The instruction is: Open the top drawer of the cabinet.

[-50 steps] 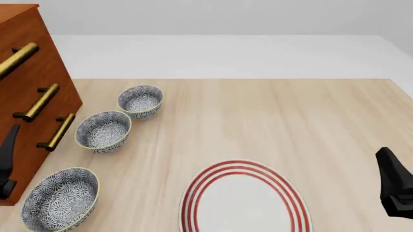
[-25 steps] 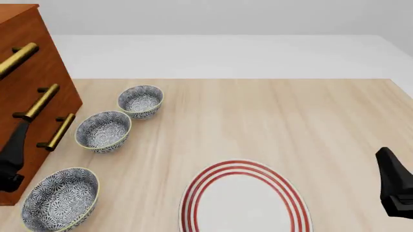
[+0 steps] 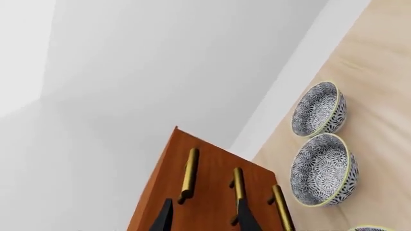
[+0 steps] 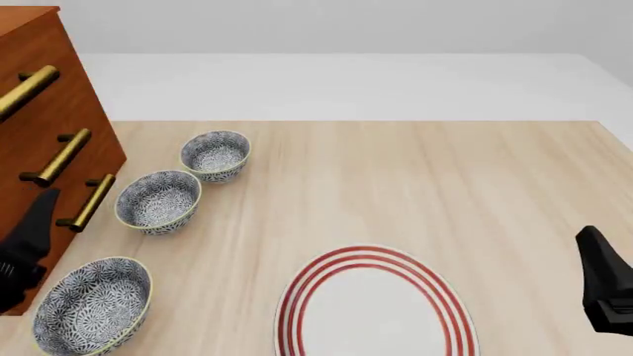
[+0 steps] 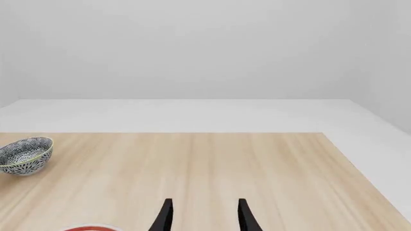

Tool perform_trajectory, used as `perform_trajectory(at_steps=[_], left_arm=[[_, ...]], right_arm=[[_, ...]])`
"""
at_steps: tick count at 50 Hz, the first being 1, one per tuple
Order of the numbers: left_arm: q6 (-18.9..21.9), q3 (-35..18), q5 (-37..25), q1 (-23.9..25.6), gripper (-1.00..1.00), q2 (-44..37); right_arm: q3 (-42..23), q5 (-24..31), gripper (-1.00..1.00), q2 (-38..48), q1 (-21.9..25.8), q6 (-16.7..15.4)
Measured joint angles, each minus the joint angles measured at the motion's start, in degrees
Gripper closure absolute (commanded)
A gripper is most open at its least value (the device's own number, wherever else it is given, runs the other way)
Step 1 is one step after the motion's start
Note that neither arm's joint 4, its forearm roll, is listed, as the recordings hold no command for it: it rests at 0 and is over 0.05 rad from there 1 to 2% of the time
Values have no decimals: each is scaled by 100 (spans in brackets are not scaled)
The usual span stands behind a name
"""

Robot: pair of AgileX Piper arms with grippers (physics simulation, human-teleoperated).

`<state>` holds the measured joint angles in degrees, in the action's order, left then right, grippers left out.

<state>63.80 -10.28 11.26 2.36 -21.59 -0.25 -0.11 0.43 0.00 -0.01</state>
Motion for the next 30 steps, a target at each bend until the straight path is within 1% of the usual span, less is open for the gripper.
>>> perform_trajectory(at_steps=[12,22,30], left_arm=[[229,-73,220,-158,-100,-379],[328,-124,351,-254,-100,-632],[335,-191,559,-431,-100,-967]], right_arm=[[0,0,-100,0,0,0],[0,0,-100,0,0,0],[0,0,-100,0,0,0]])
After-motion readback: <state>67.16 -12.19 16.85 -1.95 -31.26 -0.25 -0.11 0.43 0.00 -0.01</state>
